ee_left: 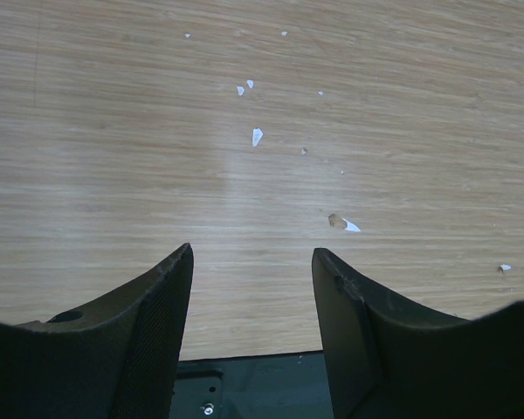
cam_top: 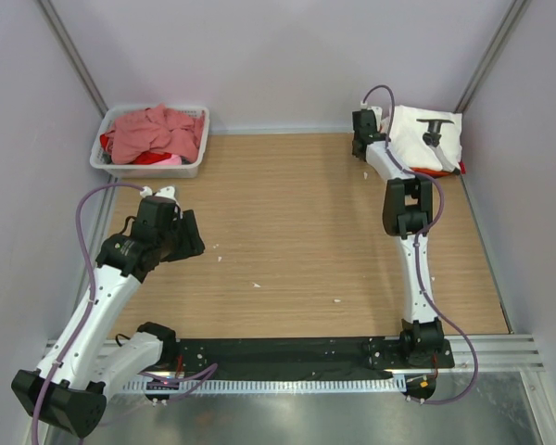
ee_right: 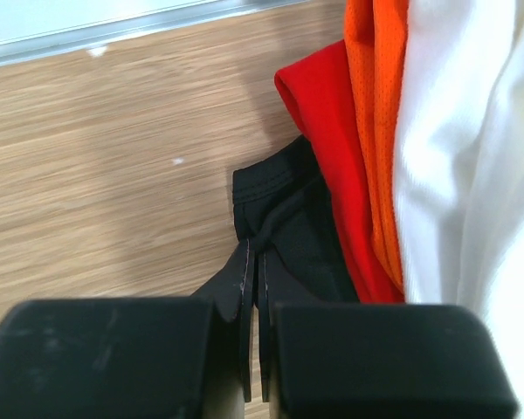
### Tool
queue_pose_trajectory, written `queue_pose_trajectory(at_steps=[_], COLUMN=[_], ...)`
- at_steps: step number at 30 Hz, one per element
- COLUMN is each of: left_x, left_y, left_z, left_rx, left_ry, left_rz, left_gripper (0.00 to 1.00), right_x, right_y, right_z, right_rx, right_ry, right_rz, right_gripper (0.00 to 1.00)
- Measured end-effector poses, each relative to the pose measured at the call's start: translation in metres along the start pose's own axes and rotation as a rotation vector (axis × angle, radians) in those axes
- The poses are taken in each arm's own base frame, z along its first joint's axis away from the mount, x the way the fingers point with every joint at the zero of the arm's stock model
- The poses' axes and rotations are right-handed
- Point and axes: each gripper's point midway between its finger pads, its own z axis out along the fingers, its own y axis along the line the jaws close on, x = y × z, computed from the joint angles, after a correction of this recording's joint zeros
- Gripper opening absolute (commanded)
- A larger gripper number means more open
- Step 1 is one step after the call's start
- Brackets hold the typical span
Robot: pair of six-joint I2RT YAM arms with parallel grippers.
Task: Fold and stack the t-shirts
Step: Neatly place the folded tshirt to the corner, then reset both grippers
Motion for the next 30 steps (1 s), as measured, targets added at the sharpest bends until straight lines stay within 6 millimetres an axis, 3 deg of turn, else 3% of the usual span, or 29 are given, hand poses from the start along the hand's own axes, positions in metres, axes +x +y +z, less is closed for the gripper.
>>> queue_pose_trajectory(at_steps=[3,4,5,6,9,13,16,21,25,28,30], left_x=[0.0,0.0,0.0,0.0,-0.001,-0.001,0.0,0.0,-0.001,-0.001,-0.002], left_y=[0.0,0.0,0.0,0.0,0.001,0.002,0.002,0.002,0.003,0.004,0.005], left_z=[0.0,0.0,0.0,0.0,0.0,0.001,0.002,0.002,0.002,0.002,0.001], left_rx=[-0.001,-0.001,-0.001,-0.001,-0.003,-0.008,-0.009,-0.011,-0.014,-0.019,-0.022], left_ry=[-0.001,-0.001,0.0,-0.001,-0.001,0.002,0.005,0.007,0.005,0.0,-0.005], left_rz=[-0.001,-0.001,-0.001,-0.002,-0.004,-0.006,-0.006,-0.006,-0.006,-0.007,-0.007], left_gripper=[0.58,0.58,0.58,0.58,0.58,0.58,0.58,0.59,0.59,0.59,0.6], right_x=[0.001,0.002,0.002,0.002,0.004,0.009,0.009,-0.042,-0.091,-0.105,-0.102], right_y=[0.016,0.022,0.027,0.033,0.048,0.055,0.051,0.044,0.026,-0.001,-0.016], right_z=[-0.005,-0.008,-0.009,-0.011,-0.017,-0.028,-0.052,-0.117,-0.195,-0.255,-0.291], right_rx=[-0.047,-0.064,-0.075,-0.09,-0.133,-0.169,-0.189,-0.276,-0.344,-0.358,-0.386], right_ry=[0.006,0.01,0.012,0.016,0.021,0.036,0.052,-0.031,-0.154,-0.23,-0.27], right_rz=[-0.007,-0.011,-0.011,-0.011,-0.022,-0.031,-0.029,0.032,0.081,0.121,0.163], right_gripper=[0.04,0.14,0.31,0.57,0.71,0.78,0.79,0.79,0.8,0.82,0.83])
